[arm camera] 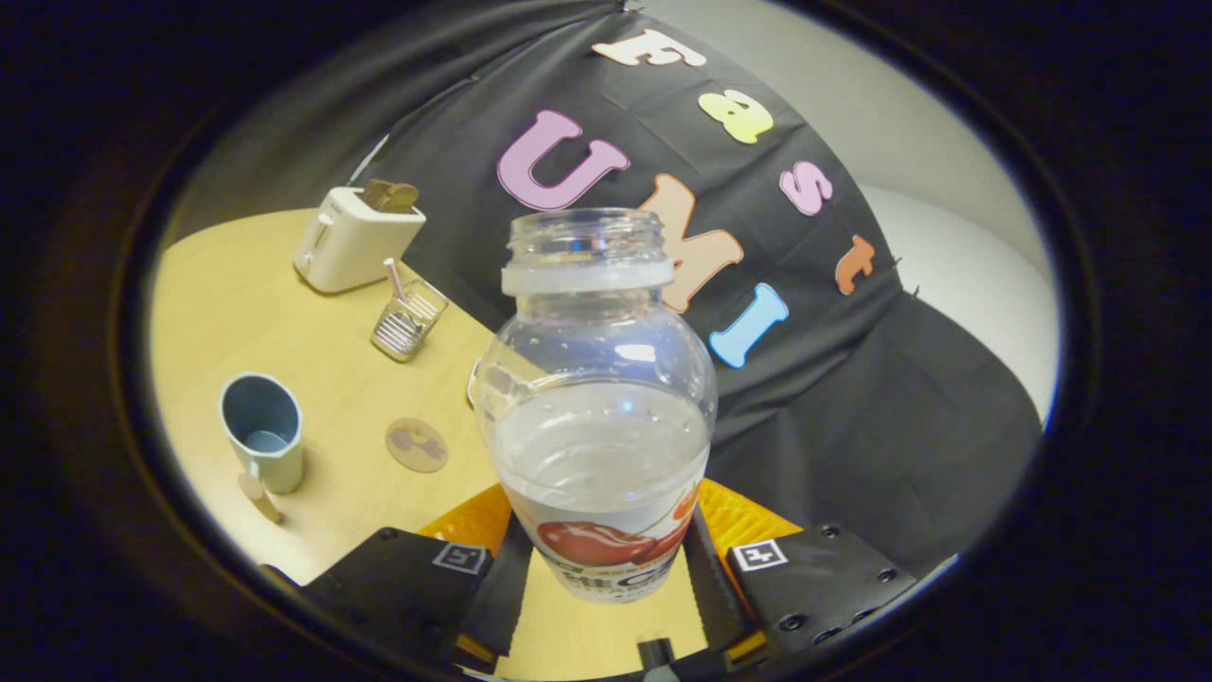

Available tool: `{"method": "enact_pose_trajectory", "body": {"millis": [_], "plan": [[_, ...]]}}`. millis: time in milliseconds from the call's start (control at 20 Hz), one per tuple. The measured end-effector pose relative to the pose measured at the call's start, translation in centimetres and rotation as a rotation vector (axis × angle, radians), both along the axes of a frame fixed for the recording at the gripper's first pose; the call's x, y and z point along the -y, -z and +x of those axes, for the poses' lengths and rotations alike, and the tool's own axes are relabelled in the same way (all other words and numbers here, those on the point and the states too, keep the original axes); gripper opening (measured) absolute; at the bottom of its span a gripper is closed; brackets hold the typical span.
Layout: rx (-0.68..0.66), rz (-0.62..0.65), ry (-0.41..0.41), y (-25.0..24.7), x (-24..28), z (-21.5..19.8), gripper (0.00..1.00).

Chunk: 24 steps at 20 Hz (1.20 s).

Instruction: Take the bottle from table, then pour the juice into the cup, finally place the bottle on the coaster

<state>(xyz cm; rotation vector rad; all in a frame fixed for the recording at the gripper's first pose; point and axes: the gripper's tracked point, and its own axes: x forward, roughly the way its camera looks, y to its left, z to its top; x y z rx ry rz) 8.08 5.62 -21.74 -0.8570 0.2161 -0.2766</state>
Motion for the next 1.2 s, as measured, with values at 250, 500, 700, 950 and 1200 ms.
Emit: {"method": "enact_pose_trajectory", "body": {"millis": [250, 500, 700, 950, 1200], "plan": [[-0.016, -0.209, -0.037, -0.3, 0.0, 1.0, 0.78], [-0.062, -0.352, -0.091, 0.8, -0.7, 1.4, 0.78], [-0.084, -0.411, -0.119, 2.0, -1.9, 2.1, 0.78], [-0.101, -0.540, -0.168, 2.9, -2.7, 3.1, 0.78], [-0.119, -0.641, -0.222, 3.4, -3.2, 3.7, 0.78]]}}
